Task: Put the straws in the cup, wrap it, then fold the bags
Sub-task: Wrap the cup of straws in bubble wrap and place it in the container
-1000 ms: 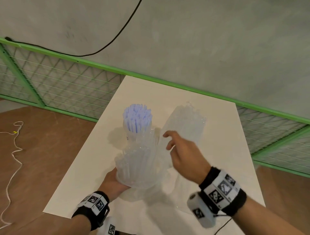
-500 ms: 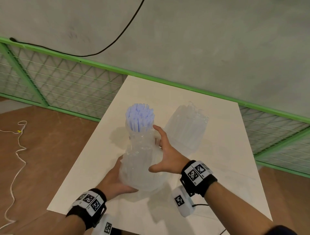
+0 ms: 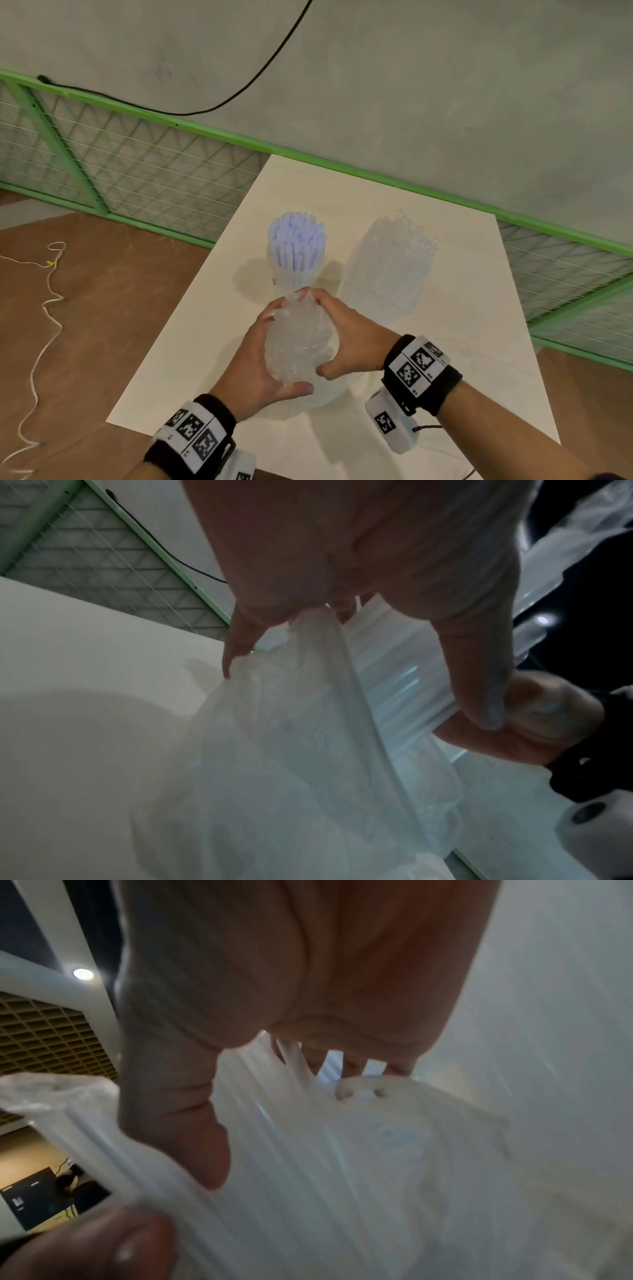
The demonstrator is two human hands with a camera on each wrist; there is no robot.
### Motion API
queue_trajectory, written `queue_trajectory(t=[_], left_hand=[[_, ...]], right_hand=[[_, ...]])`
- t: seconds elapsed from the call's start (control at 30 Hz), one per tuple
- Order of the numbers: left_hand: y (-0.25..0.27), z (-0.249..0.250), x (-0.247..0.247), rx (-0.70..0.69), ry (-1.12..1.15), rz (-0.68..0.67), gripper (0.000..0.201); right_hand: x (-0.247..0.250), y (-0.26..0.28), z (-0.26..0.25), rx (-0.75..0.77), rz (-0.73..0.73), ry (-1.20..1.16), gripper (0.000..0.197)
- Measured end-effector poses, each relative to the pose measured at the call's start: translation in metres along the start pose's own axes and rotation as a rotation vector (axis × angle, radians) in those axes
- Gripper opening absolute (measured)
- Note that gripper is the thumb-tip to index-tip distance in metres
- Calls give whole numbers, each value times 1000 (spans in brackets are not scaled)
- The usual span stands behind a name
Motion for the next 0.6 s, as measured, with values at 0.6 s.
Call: queue_trajectory(t=[0.6], left_hand=[[-22,-10,3,166,296,102,82]], right_hand=[[2,0,-7,141,427,53,81]])
Point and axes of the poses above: each hand's wrist, its own y-axis away from the middle knuckle, its own x-axis out of the back of the hand, z = x × y, the point moved 6 cm from there along -y, towards the middle knuckle, and after that the axes turned 14 degrees about x, right-handed, at the moved point
